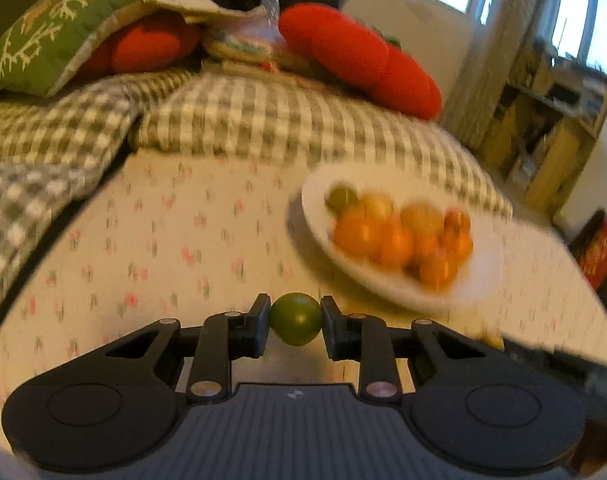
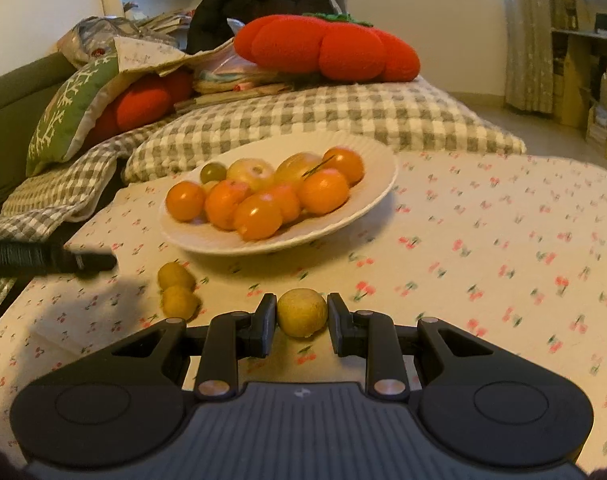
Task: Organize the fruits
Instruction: 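Carry the green lime and yellow fruit over the white plate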
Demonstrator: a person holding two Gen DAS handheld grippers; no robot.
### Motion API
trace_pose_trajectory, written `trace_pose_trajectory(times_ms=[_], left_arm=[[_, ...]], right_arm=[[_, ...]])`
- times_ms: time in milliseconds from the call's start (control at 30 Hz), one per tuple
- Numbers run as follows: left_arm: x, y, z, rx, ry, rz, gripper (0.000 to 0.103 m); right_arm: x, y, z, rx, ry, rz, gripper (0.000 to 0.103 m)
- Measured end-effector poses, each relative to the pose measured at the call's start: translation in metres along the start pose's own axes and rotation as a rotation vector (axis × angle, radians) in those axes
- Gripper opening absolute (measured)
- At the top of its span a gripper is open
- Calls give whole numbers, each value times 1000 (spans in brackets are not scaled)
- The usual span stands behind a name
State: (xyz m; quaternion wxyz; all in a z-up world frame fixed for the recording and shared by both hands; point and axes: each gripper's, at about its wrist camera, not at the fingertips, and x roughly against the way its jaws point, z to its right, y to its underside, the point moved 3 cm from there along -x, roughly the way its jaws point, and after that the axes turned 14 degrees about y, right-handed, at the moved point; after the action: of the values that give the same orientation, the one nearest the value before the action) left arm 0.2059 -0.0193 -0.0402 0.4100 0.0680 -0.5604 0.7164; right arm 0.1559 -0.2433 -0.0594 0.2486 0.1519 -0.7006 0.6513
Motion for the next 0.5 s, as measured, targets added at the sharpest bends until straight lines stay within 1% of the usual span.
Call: trace_pose_trajectory(times_ms=[133,267,400,500], left_arm=[[-11,-34,4,14,30,45,23],[-33,-62,13,19,87,50,23],[-65,-83,24,-29,105,34,23],[-90,-92,28,-85,101,20,23]], right_arm=[[-5,-21,16,-13,15,43,24],[-17,-46,25,-33,24,73,24],[-37,-71,23,-20,25,90,24],[-55,-90,22,-43,-9,75,24]])
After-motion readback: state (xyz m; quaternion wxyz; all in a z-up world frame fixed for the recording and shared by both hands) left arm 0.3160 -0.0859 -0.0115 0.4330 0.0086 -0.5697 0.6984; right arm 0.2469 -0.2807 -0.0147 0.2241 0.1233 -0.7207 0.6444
